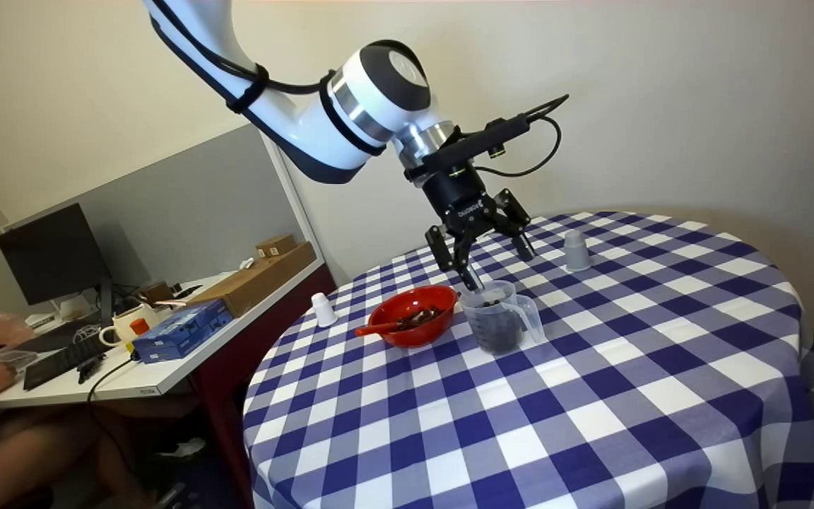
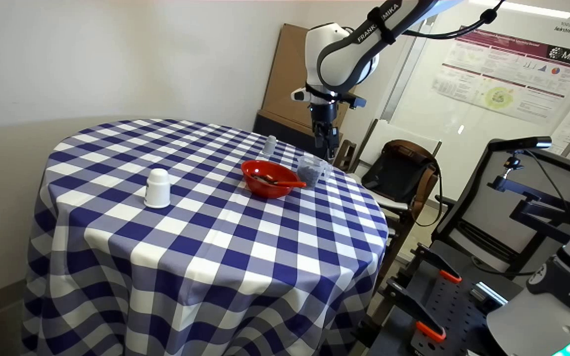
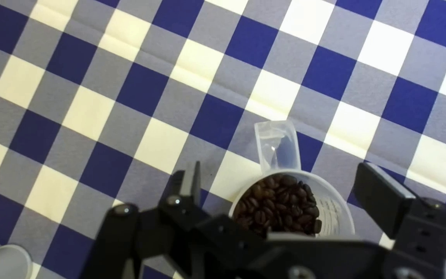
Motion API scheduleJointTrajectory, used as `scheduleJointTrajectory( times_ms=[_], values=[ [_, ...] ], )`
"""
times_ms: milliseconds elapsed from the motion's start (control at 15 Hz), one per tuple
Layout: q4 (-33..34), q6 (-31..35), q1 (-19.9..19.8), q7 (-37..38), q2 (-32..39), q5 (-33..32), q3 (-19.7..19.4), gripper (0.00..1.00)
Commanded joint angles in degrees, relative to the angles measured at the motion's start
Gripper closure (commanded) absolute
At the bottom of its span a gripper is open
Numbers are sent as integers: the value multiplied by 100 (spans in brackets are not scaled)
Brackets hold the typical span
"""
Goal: Pour some of the beans in the jar into the red bowl
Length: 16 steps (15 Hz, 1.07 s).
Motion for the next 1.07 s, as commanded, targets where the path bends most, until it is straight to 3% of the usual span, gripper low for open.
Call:
scheduleJointTrajectory(
  times_ms=[0,1000],
  values=[
    [-219,200,-29,129,-138,-101,-44,0],
    [110,398,-67,54,399,-9,-36,0]
  ],
)
